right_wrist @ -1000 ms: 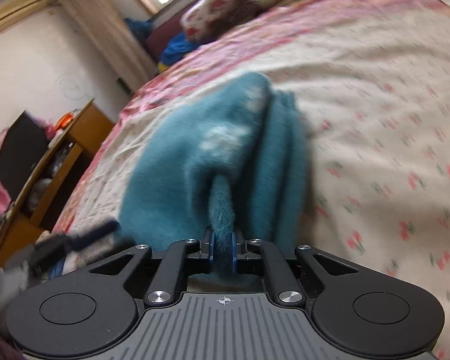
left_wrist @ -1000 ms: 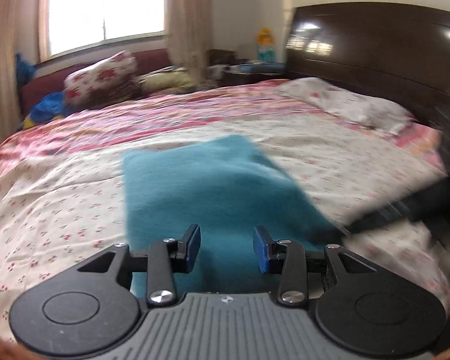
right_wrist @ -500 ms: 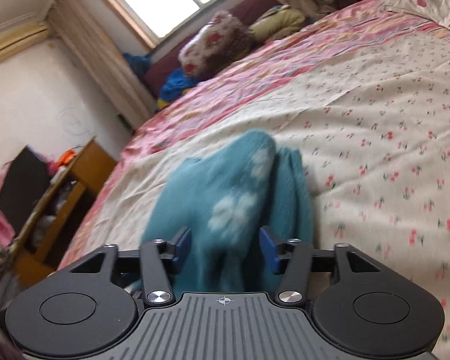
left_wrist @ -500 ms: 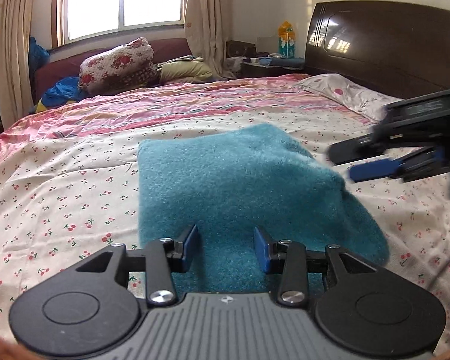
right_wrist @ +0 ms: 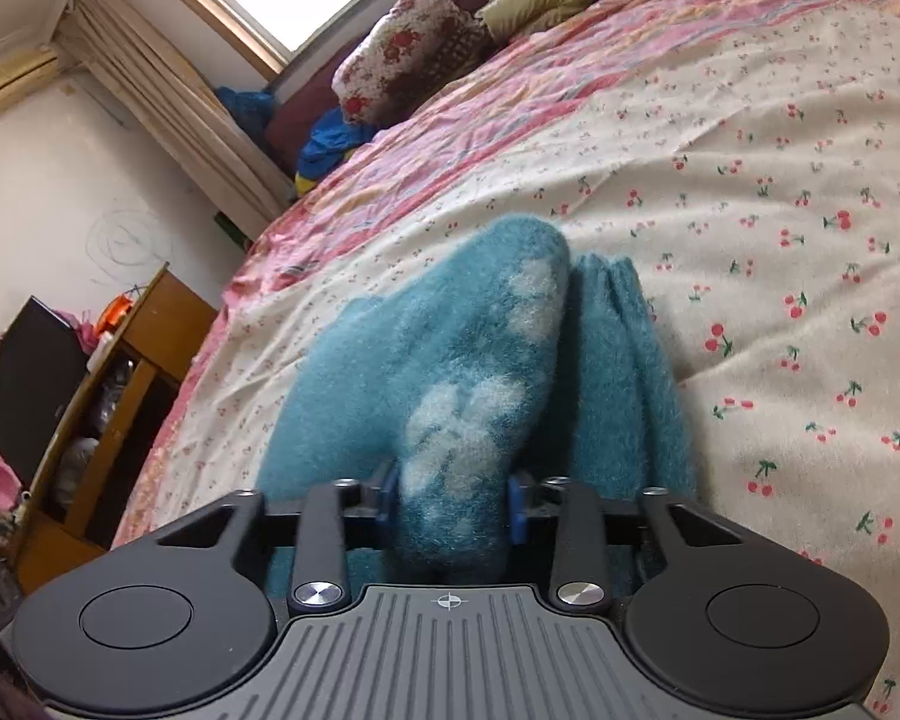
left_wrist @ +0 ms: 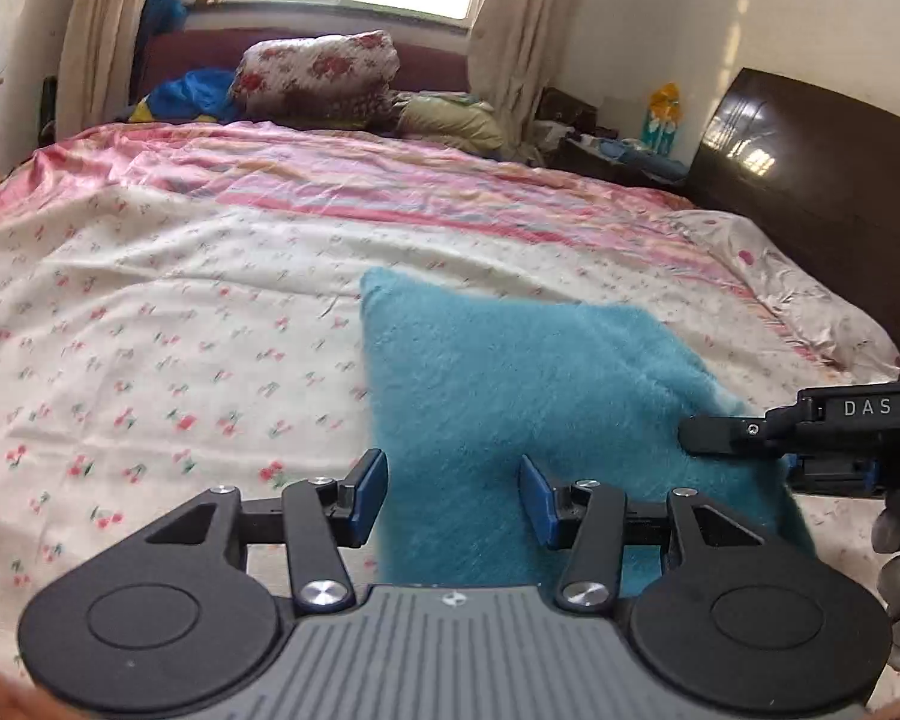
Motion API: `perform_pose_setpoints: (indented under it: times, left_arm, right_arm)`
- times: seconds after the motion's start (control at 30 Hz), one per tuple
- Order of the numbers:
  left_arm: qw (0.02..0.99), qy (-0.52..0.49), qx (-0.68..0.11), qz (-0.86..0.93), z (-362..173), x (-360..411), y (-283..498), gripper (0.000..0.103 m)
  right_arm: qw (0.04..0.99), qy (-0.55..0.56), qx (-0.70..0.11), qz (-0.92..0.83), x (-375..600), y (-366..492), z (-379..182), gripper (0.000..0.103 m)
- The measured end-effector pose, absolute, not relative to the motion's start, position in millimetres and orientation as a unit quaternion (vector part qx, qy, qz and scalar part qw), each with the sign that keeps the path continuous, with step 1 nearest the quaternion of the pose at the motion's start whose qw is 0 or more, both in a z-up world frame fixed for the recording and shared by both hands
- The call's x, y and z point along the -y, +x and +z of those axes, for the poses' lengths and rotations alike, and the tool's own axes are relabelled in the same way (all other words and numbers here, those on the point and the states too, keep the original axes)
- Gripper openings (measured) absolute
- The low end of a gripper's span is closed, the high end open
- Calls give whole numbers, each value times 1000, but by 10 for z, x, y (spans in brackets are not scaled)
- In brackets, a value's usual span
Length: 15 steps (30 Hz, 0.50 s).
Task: Fold small clothes
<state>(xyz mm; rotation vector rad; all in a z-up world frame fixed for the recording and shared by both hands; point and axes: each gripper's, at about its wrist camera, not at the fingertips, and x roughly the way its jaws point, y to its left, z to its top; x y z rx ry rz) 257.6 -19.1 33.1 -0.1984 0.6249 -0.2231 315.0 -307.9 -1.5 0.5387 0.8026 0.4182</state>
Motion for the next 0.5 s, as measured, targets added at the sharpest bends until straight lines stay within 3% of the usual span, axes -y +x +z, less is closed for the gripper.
perform_pose_setpoints:
  times: [0.23,0.5]
  left_arm:
    - [950,-43,-269,-151,505,543,2544,54]
    - [949,3,-281,-142,287,702,2495,60]
  right_arm:
    - [889,246,-335,193,3408,3011,232,25]
    - [879,267,-366,147,3563,3059,-261,25]
